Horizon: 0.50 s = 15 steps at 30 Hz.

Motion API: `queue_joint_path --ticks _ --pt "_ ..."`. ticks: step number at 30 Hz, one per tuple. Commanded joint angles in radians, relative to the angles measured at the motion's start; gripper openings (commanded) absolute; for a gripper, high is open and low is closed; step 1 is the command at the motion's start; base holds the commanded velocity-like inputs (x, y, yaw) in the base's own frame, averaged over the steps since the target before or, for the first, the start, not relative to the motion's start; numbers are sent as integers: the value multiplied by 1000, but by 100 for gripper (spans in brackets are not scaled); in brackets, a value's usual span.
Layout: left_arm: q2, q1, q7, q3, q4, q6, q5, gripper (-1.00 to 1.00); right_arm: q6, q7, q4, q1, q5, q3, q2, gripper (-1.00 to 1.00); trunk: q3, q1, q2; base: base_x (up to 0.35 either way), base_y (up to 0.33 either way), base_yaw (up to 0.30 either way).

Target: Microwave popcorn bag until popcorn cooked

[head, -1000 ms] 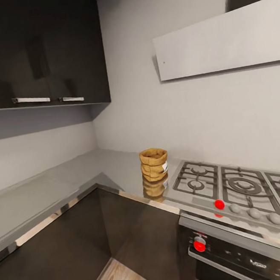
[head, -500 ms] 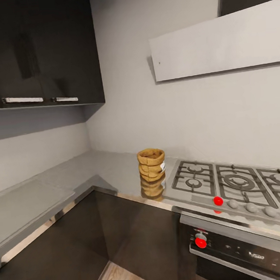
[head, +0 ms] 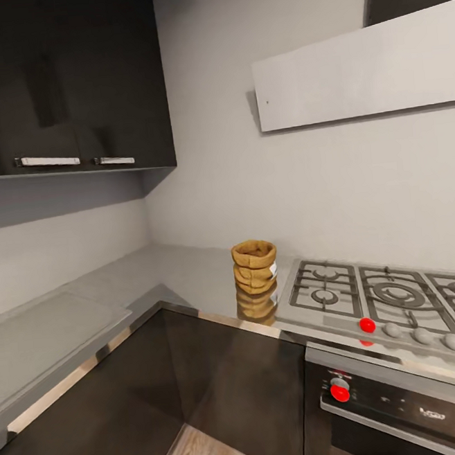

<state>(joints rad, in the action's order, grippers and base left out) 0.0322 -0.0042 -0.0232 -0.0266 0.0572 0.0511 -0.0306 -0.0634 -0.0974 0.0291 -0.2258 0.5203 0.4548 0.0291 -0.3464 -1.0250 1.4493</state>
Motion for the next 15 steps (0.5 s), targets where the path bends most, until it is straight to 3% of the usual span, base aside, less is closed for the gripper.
queue_joint_path --ticks 1,15 --pt "0 0 -2 -2 0 3 -3 100 -5 -6 3 -1 9 9 -5 100 -1 0 1 0 0 0" --pt "0 0 -2 -3 0 3 -3 100 -4 -4 3 -1 9 8 -5 100 -22 0 1 0 0 0"
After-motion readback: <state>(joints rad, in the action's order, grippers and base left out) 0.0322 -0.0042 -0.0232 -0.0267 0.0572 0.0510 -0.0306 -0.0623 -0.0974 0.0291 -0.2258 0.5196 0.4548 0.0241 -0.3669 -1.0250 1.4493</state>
